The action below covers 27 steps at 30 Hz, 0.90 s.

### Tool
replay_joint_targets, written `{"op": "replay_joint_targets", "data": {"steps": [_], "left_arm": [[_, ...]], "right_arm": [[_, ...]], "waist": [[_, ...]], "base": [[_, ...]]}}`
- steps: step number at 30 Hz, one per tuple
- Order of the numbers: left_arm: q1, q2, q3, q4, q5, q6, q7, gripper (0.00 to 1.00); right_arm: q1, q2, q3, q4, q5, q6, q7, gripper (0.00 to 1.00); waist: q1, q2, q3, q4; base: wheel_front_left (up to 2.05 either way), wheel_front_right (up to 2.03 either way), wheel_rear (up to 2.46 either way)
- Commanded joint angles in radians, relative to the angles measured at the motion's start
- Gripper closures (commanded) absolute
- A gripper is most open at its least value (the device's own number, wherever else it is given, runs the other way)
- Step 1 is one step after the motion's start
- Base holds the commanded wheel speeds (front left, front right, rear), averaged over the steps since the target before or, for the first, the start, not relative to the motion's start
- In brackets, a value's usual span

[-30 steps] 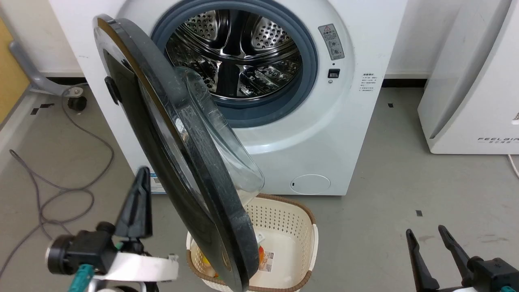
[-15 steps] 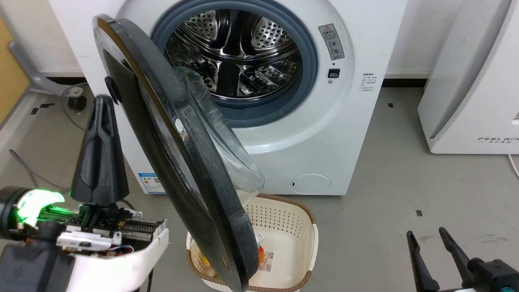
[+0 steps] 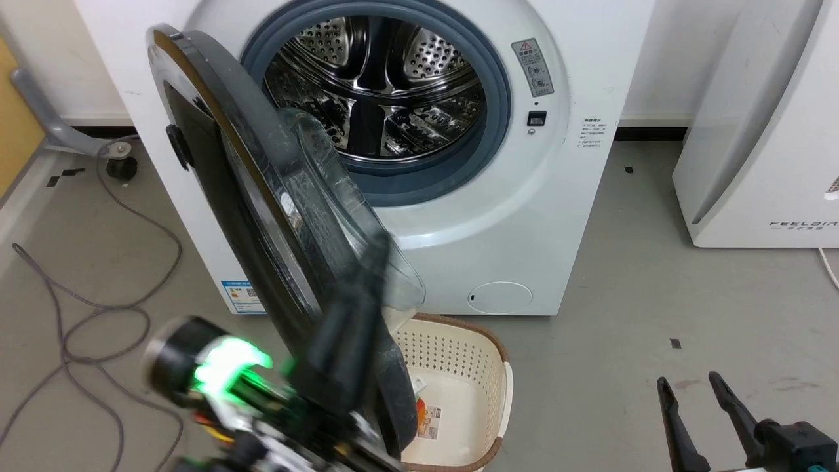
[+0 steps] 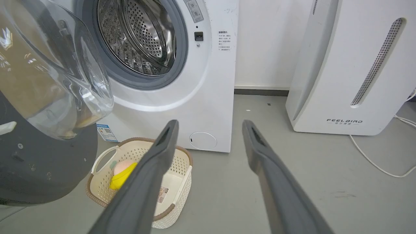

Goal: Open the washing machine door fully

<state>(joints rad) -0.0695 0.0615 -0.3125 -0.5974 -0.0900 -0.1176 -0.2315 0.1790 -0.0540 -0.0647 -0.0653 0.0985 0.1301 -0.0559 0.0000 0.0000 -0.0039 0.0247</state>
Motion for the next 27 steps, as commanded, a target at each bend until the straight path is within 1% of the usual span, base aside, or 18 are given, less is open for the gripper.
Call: {"op": "replay_joint_targets", "data": {"steps": [1, 5, 9, 15, 19, 27], "left_arm": [[0.024, 0.014, -0.040, 0.011, -0.013, -0.006, 0.012, 1.00], [0.068, 0.040, -0.134, 0.047, -0.043, -0.009, 0.051, 1.00], [0.118, 0.058, -0.185, 0.099, -0.065, -0.010, 0.099, 1.00], [0.173, 0.083, -0.245, 0.220, -0.090, -0.011, 0.184, 1.00], [0.170, 0.084, -0.259, 0.304, -0.090, -0.006, 0.211, 1.00], [0.087, 0.052, -0.234, 0.475, -0.076, 0.032, 0.207, 1.00]], "right_arm": [[0.007, 0.004, -0.002, 0.005, 0.007, 0.001, -0.004, 0.00], [0.004, 0.004, 0.001, 0.008, 0.005, 0.001, -0.003, 0.00], [0.003, 0.004, 0.003, 0.013, 0.004, 0.001, -0.001, 0.00], [0.002, 0.004, 0.003, 0.026, 0.010, 0.001, -0.002, 0.00], [-0.002, 0.004, 0.008, 0.034, 0.012, 0.001, -0.001, 0.00], [-0.008, 0.004, 0.011, 0.048, 0.019, 0.001, -0.001, 0.00]], "waist": [[0.0000, 0.0000, 0.001, 0.002], [0.0000, 0.0000, 0.002, 0.002], [0.0000, 0.0000, 0.002, -0.001], [0.0000, 0.0000, 0.005, 0.000], [0.0000, 0.0000, 0.006, -0.003], [0.0000, 0.0000, 0.018, -0.012]], "base": [[0.00, 0.00, 0.00], [0.00, 0.00, 0.00], [0.00, 0.00, 0.00], [0.00, 0.00, 0.00], [0.00, 0.00, 0.00], [0.00, 0.00, 0.00]]}}
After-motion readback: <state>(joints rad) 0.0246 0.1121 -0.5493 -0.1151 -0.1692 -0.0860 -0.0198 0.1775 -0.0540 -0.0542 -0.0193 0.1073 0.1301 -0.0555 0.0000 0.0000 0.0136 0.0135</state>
